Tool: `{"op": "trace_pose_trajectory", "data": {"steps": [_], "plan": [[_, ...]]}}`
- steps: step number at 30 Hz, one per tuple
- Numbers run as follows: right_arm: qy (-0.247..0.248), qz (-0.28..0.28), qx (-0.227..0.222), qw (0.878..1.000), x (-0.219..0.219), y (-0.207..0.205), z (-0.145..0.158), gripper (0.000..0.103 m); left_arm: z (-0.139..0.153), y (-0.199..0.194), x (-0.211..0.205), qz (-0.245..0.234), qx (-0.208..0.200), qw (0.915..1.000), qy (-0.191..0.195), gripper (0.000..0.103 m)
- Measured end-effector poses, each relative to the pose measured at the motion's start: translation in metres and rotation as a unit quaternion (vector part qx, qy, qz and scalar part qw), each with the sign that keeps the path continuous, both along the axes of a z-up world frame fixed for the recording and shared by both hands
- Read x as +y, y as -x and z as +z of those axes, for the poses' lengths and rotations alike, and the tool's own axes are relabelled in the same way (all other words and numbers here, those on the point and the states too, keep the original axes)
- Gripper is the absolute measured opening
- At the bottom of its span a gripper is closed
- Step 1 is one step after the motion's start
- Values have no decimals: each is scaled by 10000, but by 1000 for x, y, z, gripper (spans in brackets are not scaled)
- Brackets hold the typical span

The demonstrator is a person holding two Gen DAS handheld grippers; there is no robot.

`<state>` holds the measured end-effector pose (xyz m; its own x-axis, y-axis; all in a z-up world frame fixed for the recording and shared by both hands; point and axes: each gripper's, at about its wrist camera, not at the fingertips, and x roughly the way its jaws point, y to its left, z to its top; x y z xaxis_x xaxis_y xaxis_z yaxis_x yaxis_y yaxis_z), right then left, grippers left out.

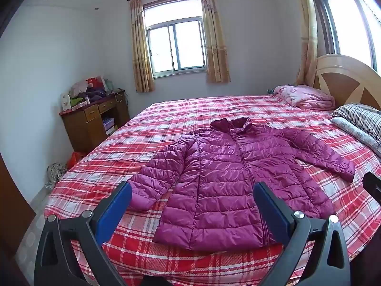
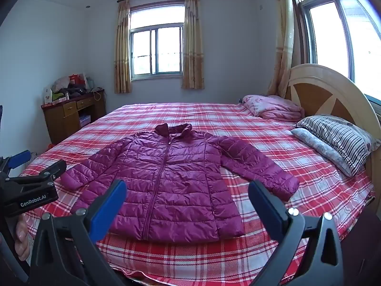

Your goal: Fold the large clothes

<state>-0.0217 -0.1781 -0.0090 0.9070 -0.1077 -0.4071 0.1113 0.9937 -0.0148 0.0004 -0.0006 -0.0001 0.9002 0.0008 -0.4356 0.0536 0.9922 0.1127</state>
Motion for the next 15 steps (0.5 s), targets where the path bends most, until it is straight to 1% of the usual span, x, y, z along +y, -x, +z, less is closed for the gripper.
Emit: {"op": "trace_pose_trajectory", "data": {"steps": [4, 6, 11, 15], "plan": [[12, 12, 19, 10000, 1, -1, -2, 103, 0, 0, 3, 132, -52, 9999, 66, 102], [3, 13, 32, 10000, 1, -1, -3, 103, 0, 1, -5, 21, -88, 10000, -27, 102], [-5, 13, 24, 10000, -5, -1, 1, 103, 2, 4, -5, -3, -75, 10000, -7, 102], [12, 19, 43, 10000, 1, -1, -4, 103, 5, 7, -5, -5, -92, 10000, 13, 102]]}}
